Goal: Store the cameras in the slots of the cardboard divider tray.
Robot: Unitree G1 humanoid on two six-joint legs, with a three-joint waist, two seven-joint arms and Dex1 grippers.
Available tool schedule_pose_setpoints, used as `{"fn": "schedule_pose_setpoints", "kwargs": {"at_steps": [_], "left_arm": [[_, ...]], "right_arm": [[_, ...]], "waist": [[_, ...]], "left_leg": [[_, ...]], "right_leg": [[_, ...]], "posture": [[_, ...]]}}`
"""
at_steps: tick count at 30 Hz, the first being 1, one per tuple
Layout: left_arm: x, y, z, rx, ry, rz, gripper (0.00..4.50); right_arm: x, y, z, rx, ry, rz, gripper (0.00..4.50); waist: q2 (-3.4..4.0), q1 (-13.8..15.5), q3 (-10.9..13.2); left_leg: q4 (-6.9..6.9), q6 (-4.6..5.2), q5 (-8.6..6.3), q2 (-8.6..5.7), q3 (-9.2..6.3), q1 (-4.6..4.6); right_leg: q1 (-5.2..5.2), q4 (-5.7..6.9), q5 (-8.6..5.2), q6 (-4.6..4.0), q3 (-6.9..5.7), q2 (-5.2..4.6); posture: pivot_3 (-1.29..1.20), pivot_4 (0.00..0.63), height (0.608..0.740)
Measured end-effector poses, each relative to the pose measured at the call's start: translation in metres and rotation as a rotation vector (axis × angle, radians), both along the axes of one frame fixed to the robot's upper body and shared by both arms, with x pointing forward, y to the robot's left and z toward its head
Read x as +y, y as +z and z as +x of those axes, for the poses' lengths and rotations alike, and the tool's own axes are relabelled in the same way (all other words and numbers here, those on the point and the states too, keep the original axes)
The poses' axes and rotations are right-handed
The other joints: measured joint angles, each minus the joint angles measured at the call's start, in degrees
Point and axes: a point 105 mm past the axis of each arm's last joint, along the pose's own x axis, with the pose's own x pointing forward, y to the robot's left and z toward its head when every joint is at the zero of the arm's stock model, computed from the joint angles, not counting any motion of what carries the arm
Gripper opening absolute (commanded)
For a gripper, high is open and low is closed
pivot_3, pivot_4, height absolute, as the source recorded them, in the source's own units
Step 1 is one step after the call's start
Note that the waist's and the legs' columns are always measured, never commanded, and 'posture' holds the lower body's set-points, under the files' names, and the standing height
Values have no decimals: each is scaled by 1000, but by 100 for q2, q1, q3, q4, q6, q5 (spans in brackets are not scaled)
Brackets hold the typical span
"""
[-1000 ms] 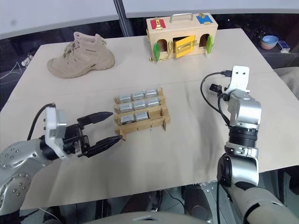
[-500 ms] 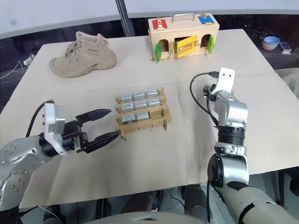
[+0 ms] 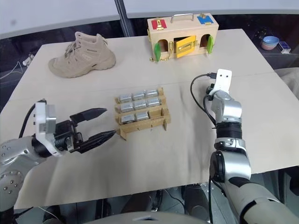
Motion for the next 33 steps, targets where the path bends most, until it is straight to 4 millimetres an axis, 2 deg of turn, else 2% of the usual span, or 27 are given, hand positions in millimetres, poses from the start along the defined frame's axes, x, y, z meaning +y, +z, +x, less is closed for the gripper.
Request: {"fn": "schedule_pose_setpoints", "kwargs": {"at_steps": [3,5,7,9,11,13,18,22,25,28,32,33], "left_arm": [[-2,4,4,16,13,-33,4500],[-6,8,10,76,33,-101,4500],[-12,10,13,140,34,-124,4500],[-21,14,18,215,15,-128,4500],[-38,25,22,274,-56,-189,4500],[-54,32,28,318,-111,-227,4500],[-80,31,45,459,-154,-284,4500],[-93,21,51,509,-171,-252,4500],[-96,17,53,539,-176,-272,4500],[-99,18,54,547,-188,-282,3715],[-104,22,53,543,-220,-292,1831],[-105,25,52,535,-230,-291,1435]], "right_arm": [[-3,3,-7,-39,78,-93,1958],[2,16,-27,-156,288,-265,1958],[20,33,-50,-258,521,-417,1958],[44,46,-88,-356,812,-573,1958],[73,53,-124,-435,1061,-641,1958],[90,56,-146,-488,1222,-710,1958],[114,72,-164,-610,1376,-768,1958],[131,84,-171,-695,1413,-764,1958],[137,85,-178,-716,1439,-768,1958],[139,86,-181,-725,1443,-780,1958],[141,85,-182,-711,1444,-776,1958],[142,84,-181,-703,1445,-769,2458]], "waist": [[0,30,0],[2,69,1],[2,56,2],[-1,50,1],[-5,27,-1],[-8,31,0],[-23,60,2],[-23,80,2],[-27,108,0],[-27,165,0],[-29,203,-1],[-29,203,-1]], "left_leg": [[1,0,0,0,-6,-4],[7,2,-1,0,-16,-18],[8,3,-2,0,-14,-17],[8,3,-2,1,-15,-11],[14,1,-2,6,-9,2],[25,0,-2,6,1,12],[25,-2,-3,5,5,51],[22,-3,-4,5,5,49],[21,-3,-4,5,3,46],[21,-3,-4,5,3,47],[22,-4,-4,5,2,46],[22,-4,-4,5,3,46]], "right_leg": [[0,-3,0,0,-5,-2],[-1,-11,0,2,-18,-4],[0,-13,1,4,-16,-3],[6,-13,1,6,-17,-1],[16,-4,2,7,-11,4],[21,13,3,8,-2,3],[50,18,3,9,6,7],[47,16,3,9,7,7],[45,12,3,9,6,7],[46,13,3,8,6,7],[46,12,3,9,6,6],[46,12,3,9,6,6]], "posture": [[0,150,740],[0,150,740],[0,150,740],[0,150,740],[0,150,740],[0,150,740],[0,150,740],[0,150,740],[0,150,740],[0,150,740],[0,150,740],[0,150,740]]}}
